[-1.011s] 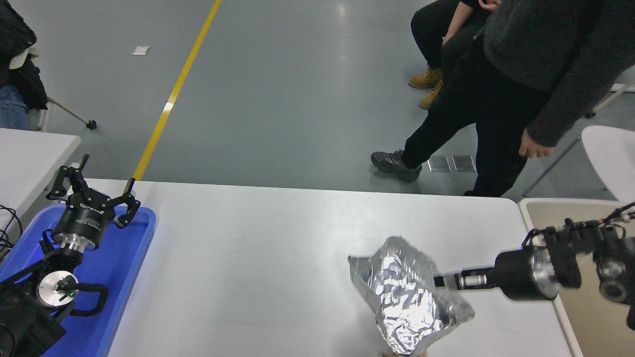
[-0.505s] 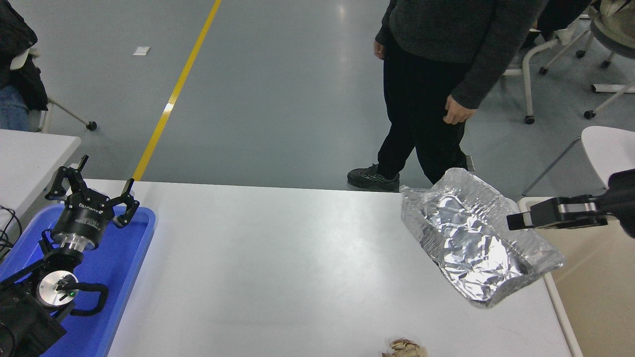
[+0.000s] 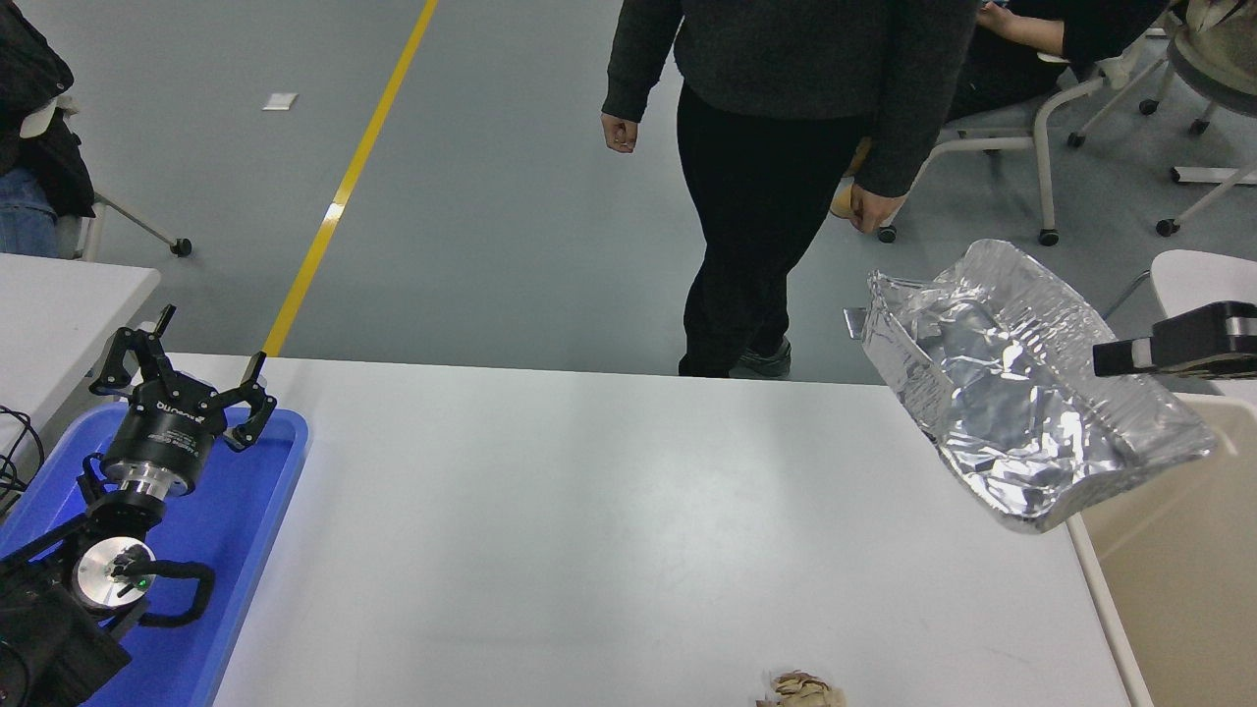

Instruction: Clean the table surface

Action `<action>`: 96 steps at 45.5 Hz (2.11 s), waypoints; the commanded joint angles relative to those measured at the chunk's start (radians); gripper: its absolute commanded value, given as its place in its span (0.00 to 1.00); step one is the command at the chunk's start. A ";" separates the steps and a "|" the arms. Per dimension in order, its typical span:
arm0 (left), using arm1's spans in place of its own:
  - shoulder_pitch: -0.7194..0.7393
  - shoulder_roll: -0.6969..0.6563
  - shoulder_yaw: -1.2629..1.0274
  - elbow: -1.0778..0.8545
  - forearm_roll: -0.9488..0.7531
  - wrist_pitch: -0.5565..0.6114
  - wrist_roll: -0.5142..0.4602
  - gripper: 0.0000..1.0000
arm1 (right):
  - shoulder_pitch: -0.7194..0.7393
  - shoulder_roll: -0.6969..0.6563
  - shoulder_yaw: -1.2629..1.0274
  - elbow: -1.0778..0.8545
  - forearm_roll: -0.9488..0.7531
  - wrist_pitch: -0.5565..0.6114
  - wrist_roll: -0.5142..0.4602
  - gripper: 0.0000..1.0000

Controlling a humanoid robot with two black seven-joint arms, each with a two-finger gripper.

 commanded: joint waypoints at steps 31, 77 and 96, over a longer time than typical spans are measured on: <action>0.000 0.000 -0.001 0.000 0.000 0.000 0.000 1.00 | -0.135 0.187 -0.296 -0.524 0.087 -0.508 -0.007 0.00; 0.000 0.002 0.001 0.000 0.000 0.000 0.000 1.00 | -0.762 0.870 -0.331 -1.364 0.444 -1.123 -0.036 0.00; 0.000 0.002 -0.001 0.000 0.000 0.001 0.000 1.00 | -0.815 0.971 -0.328 -1.411 0.538 -1.148 -0.082 0.00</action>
